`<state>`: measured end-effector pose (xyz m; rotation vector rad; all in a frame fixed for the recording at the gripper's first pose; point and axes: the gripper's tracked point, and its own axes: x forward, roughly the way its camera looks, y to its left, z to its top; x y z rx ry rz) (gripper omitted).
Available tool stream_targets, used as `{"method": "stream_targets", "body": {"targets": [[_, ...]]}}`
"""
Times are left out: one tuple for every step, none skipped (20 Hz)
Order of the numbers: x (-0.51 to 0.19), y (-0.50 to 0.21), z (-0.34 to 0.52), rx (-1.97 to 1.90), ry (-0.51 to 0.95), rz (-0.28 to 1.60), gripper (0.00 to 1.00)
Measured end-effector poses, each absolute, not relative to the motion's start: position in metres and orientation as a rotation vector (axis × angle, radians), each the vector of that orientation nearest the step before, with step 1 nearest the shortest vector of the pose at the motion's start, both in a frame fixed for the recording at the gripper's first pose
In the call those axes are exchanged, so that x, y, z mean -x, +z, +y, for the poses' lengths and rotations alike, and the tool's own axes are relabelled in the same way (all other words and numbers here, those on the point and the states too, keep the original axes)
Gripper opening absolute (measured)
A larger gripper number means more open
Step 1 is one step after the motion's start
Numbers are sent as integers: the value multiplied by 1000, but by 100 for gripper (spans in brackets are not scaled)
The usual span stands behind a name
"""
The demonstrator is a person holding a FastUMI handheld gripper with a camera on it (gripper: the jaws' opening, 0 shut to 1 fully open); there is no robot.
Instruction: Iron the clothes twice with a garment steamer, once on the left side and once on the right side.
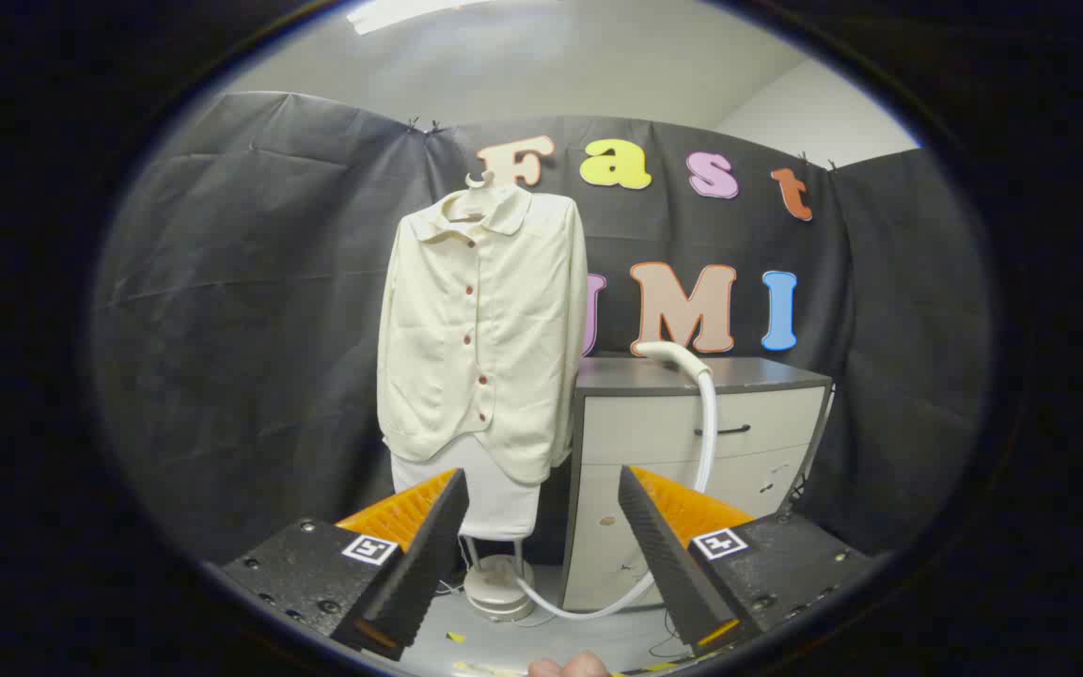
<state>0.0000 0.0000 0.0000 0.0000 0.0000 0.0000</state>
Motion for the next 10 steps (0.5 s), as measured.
{"method": "stream_targets", "body": {"targets": [[0,0,0,1,0,-1,98],[0,0,1,0,1,0,98],[0,0,1,-1,2,-1,98],[0,1,1,-1,1,-2,98],[0,1,1,1,0,-3,98],[0,2,1,1,0,-3,98],[0,1,1,1,-1,-3,98],[0,1,1,1,-3,-5,98],[0,2,0,1,-4,-5,98],[-1,2,0,1,-5,-5,98]]}}
